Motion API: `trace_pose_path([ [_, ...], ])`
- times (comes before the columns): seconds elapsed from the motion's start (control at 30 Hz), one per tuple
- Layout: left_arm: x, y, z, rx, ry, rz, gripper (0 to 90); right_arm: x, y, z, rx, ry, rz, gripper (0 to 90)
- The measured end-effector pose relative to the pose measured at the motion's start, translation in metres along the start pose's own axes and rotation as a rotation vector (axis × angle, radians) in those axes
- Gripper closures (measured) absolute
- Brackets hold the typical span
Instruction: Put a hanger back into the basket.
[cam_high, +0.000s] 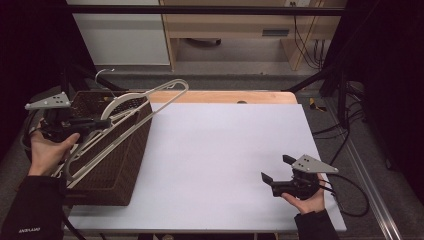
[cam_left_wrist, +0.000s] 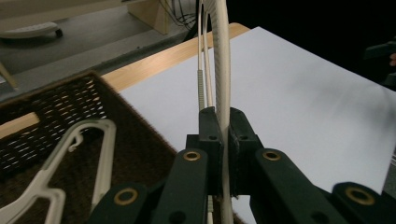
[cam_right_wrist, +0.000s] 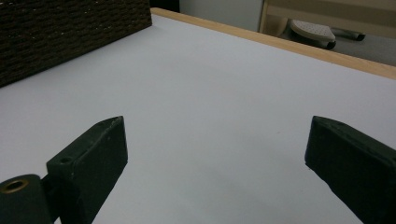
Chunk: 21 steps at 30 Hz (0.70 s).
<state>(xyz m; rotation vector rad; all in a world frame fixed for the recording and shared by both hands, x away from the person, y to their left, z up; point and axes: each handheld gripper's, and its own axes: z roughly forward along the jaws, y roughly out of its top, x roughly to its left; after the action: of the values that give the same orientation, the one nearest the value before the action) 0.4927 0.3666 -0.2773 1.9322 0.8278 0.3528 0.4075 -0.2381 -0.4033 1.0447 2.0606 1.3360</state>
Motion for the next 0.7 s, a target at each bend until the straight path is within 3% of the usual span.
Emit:
trace_pose_path([
  [0.33, 0.037, -0.02, -0.015, 0.021, 0.043, -0.026, 86.2, 0.001, 0.0, 0.004, 0.013, -0.004, -0.008, 6.3],
  [0.7, 0.062, -0.044, -0.035, 0.028, 0.085, -0.051, 86.2, 0.0, 0.0, 0.005, 0.019, -0.009, -0.011, 6.2],
])
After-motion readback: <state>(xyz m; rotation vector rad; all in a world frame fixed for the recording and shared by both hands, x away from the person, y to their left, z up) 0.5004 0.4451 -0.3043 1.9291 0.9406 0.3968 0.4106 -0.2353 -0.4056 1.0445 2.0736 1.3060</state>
